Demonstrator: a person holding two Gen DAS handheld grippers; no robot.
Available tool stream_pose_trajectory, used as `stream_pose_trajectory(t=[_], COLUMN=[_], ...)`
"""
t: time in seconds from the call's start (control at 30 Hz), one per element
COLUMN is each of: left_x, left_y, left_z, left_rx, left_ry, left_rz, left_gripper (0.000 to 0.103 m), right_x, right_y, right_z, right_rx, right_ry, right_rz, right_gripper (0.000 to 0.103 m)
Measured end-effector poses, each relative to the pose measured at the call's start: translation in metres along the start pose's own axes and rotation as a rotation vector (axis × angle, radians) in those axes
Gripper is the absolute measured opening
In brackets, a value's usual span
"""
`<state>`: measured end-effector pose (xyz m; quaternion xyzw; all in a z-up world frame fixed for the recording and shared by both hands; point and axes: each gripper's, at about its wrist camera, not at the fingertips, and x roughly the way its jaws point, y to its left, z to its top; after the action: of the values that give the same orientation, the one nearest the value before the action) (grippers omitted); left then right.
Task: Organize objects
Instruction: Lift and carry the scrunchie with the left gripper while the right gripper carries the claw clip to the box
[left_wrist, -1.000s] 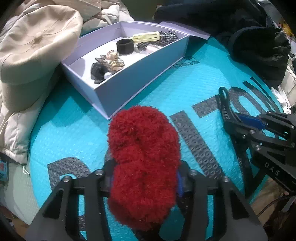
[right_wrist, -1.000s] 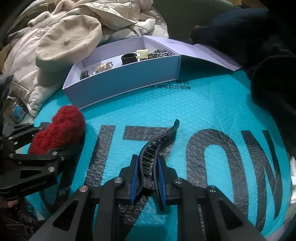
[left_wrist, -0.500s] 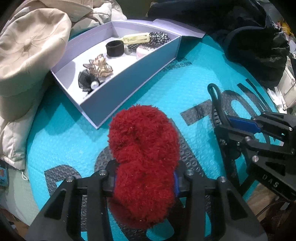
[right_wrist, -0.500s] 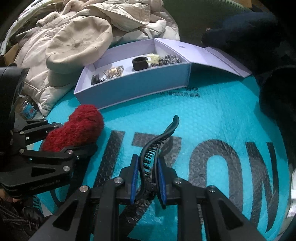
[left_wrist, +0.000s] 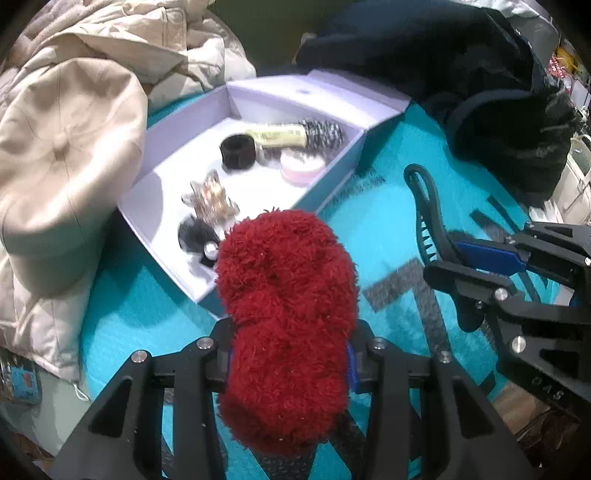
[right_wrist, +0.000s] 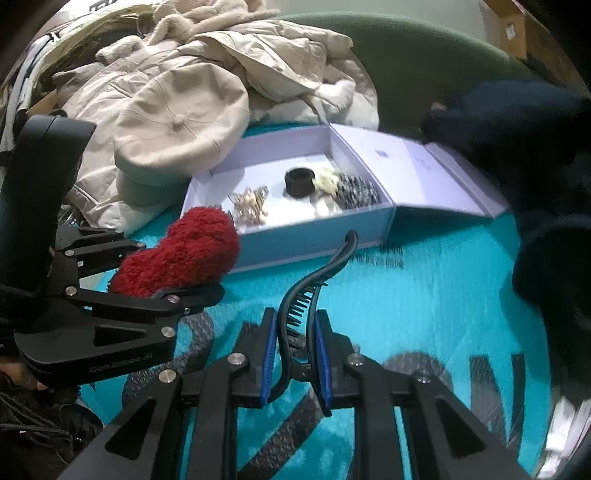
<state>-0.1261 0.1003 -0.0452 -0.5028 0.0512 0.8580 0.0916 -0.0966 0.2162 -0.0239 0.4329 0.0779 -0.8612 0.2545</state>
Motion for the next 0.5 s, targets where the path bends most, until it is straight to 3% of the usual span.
stream_pose_trajectory(t=[0.5], left_x=[-0.015], left_y=[0.023], left_z=[0.058], left_rx=[0.014], left_ry=[-0.073], left_rz=[0.004], left_gripper=[0.04], right_x=[-0.004], right_y=[-0.01], right_z=[0.053], right_rx=[-0.028], right_ry=[-0.064], right_rz=[0.009], right_gripper=[0.019])
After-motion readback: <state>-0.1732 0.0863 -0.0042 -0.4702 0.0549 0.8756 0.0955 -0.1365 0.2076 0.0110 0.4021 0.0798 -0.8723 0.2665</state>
